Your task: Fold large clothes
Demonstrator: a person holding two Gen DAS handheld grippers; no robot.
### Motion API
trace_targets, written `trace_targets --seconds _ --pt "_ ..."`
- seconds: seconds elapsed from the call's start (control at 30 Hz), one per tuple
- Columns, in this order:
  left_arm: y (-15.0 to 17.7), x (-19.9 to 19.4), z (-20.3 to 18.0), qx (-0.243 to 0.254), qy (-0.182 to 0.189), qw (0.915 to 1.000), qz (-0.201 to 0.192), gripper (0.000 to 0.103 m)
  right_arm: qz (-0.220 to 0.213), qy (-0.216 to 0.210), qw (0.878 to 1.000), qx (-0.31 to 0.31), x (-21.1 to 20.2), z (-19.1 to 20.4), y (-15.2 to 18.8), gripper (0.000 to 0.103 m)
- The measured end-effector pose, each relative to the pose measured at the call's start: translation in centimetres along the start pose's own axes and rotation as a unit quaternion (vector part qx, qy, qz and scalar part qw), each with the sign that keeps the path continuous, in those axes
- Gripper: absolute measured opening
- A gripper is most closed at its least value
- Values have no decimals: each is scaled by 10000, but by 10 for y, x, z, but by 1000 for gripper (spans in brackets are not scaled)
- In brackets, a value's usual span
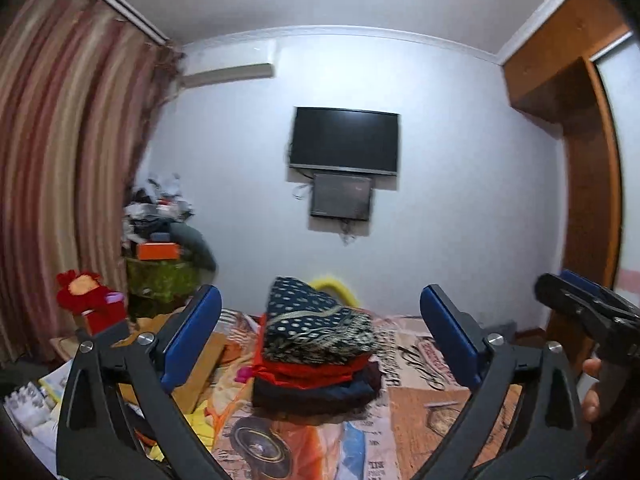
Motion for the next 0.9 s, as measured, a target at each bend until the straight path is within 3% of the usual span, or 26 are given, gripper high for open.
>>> trace_targets --seconds 0.3,0.9 --pt "14 5 7 -6 -63 9999 120 102 270 107 9996 54 17 -6 9 103" --pt "33 8 -1 -50 40 9995 301 103 409 113 9991 22 2 -5 18 103"
Point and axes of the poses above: each gripper's, at about its wrist camera, not at the fingertips, and x roughly the way its jaws point, z to its left, y to its underside, the point moved 7 cm from there along x, roughly the way its jaws point, and after that the axes turned 3 degrees about -z, right-handed, at the moved point
